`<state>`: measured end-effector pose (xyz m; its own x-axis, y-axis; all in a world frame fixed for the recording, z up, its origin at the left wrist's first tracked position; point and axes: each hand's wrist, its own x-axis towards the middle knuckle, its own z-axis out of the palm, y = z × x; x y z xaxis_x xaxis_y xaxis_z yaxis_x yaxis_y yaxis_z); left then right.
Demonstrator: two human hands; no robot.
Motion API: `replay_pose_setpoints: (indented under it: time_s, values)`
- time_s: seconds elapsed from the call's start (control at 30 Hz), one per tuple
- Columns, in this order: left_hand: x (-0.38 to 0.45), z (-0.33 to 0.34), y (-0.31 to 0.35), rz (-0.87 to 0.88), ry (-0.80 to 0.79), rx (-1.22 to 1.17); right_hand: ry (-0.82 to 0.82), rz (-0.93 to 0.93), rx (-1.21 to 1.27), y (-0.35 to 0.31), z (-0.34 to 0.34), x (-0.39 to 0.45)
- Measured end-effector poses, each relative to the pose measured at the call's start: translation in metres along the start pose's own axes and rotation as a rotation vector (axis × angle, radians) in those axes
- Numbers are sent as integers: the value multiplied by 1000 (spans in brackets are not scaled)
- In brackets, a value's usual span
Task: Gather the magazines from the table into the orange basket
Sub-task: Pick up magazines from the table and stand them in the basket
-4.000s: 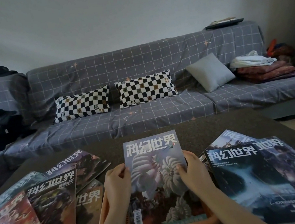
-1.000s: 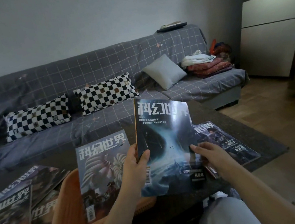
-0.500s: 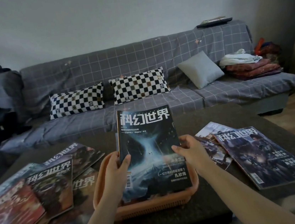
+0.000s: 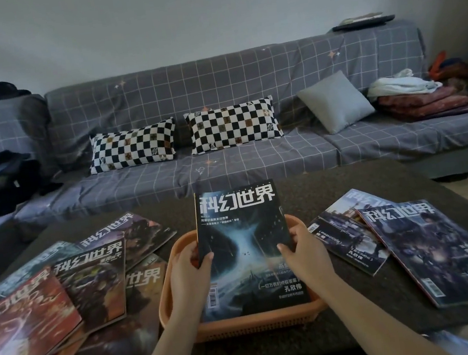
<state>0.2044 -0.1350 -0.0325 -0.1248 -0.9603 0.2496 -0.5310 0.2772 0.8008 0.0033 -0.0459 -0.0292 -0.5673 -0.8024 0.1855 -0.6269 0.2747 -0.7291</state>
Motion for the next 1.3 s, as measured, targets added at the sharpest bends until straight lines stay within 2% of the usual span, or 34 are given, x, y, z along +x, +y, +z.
replay_pose_setpoints:
  time_s: [0.13,0.3,0.57,0.7,0.93,1.03,1.13,1.2,1.3]
  values:
    - [2,-2,-3,13,-26,22,29,5,-48,1,5,2]
    - [1,0,-8,-6,11,187,101,-4,-76,4,10,0]
    - [-3,3,-7,-5,29,237,35,-27,-79,9,15,0]
    - [-4,4,-3,-25,17,190,28,-104,-48,7,12,1]
    - [-4,3,0,-91,-3,145,-8,-34,-91,6,9,3]
    - [-8,3,7,-49,8,181,-34,-42,-54,2,6,2]
    - [-14,3,15,31,87,163,-74,-42,40,1,-3,-1]
    - [-22,7,26,62,95,123,-36,-50,90,3,-12,-6]
    - [-36,19,46,66,20,-16,43,-53,98,10,-30,-13]
